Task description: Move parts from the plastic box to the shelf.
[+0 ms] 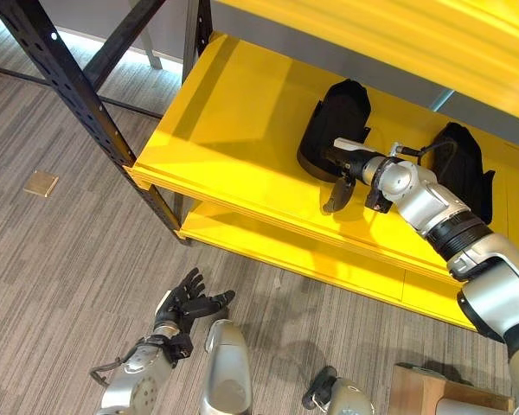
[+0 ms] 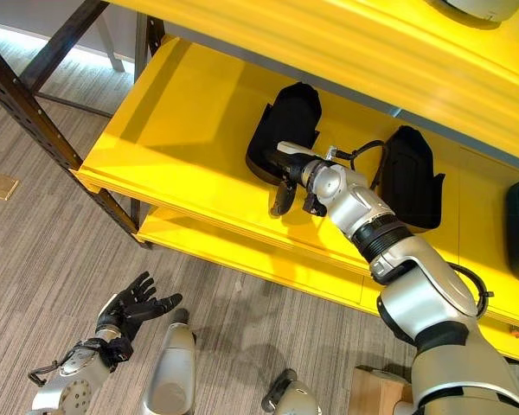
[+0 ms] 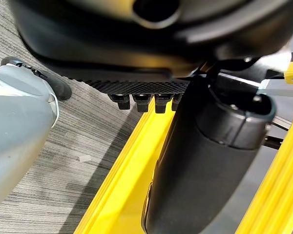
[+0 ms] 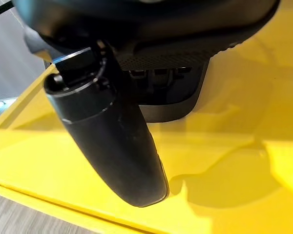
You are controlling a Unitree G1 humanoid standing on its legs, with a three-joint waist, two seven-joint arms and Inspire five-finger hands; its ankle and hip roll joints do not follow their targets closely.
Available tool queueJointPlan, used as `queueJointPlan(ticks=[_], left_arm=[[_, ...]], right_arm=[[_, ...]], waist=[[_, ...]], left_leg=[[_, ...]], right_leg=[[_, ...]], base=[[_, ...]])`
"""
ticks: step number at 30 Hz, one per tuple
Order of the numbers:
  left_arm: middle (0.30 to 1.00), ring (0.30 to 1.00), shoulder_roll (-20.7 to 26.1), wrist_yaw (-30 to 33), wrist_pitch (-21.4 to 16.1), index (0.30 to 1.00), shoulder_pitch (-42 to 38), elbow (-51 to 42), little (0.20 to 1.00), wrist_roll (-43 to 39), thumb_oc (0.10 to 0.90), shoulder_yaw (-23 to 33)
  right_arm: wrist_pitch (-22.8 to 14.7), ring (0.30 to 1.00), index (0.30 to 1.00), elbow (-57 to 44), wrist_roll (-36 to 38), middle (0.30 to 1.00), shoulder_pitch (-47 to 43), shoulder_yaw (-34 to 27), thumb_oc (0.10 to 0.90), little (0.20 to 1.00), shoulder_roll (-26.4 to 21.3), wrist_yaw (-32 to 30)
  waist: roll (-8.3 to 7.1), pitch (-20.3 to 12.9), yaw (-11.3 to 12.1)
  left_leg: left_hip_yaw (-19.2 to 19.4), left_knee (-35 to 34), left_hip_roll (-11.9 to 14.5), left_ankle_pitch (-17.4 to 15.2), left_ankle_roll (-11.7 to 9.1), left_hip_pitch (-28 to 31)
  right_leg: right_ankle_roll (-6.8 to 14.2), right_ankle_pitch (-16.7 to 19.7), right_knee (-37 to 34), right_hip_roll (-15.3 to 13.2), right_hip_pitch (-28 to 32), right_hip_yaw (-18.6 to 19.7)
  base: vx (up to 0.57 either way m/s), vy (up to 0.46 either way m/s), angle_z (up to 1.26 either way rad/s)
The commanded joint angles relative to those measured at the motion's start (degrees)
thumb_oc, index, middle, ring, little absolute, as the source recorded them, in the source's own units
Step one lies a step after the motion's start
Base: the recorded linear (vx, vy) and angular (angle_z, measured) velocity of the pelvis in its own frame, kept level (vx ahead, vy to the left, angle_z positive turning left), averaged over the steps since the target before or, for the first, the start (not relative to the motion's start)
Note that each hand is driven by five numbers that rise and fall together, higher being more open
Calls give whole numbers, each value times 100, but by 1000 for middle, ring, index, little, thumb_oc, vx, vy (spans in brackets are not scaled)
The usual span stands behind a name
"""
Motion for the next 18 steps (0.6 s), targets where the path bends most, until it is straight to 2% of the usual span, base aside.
queueJointPlan(ticks=[1, 18], left_arm=[[1000, 1000, 424, -233, -302, 1000, -72, -536, 1000, -131, 900, 124], [1000, 1000, 416, -269, -259, 1000, -133, -557, 1000, -91, 900, 102]], right_arm=[[-50, 1000, 1000, -65, 194, 1000, -455, 272, 900, 1000, -60, 112], [16, 1000, 1000, -165, 84, 1000, -327, 366, 900, 1000, -271, 431]], waist=[[-215, -132, 52], [-225, -146, -15]], left_leg=[[-70, 225, 292, -160, 60, -250], [-43, 170, 301, -135, 69, -202]], right_leg=[[-47, 341, -577, 27, 560, 312], [-34, 348, -577, 24, 540, 342]], base=[[0, 0, 0], [0, 0, 0]])
